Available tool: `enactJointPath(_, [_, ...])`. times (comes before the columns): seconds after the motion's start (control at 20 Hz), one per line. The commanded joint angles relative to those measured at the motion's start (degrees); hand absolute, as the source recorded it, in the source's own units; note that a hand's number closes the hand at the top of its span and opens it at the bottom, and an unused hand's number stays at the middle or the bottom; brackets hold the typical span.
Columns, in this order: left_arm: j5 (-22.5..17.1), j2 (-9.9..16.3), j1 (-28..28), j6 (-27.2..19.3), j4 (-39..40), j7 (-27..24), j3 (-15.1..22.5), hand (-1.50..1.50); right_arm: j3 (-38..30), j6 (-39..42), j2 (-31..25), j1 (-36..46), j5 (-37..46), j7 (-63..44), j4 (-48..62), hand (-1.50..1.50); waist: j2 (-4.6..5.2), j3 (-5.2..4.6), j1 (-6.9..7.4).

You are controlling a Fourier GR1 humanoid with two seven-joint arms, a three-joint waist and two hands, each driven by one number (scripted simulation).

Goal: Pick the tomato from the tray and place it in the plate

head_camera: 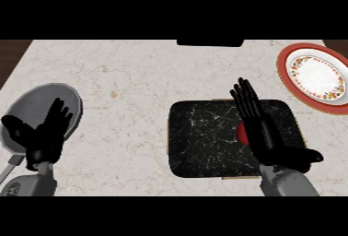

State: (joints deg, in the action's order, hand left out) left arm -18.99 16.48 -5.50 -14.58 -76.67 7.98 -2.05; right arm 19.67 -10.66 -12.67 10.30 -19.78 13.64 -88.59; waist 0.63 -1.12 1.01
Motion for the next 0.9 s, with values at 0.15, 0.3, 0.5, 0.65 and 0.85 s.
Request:
enactJointPath(0.15, [7.6,-0.1,0.6,-0.9,-0.3,-2.4,5.7,0.0,-2.2,16.1,-8.3,6.4,-9.9,-12.1,-3.3,1.5,-0.61,1.12,-1.02])
enactJointPath(0.3, [7.7,1.5,1.3,0.7,-0.5,-1.0,6.5,0.0,-2.3,15.4,-24.4,11.4,10.6,-6.7,-3.1,1.5,-3.14,-0.74,-2.5])
enactJointPath(0.5, [9.3,1.2,2.1,1.0,-1.2,-1.7,8.5,0.0,-0.9,6.9,-28.2,8.7,27.3,1.3,-0.6,1.5,-0.9,1.14,-1.99])
enactJointPath(0.65, [10.1,0.0,1.2,-0.1,-2.6,0.2,9.7,0.0,-7.1,8.2,-13.9,-0.9,6.3,8.4,9.4,1.5,0.01,1.51,-1.25])
enactJointPath(0.85, [11.1,-1.3,0.8,-0.2,-1.9,-0.5,10.9,0.0,-8.5,26.2,-14.4,0.2,-1.8,22.1,16.2,-1.5,0.08,1.38,-0.09])
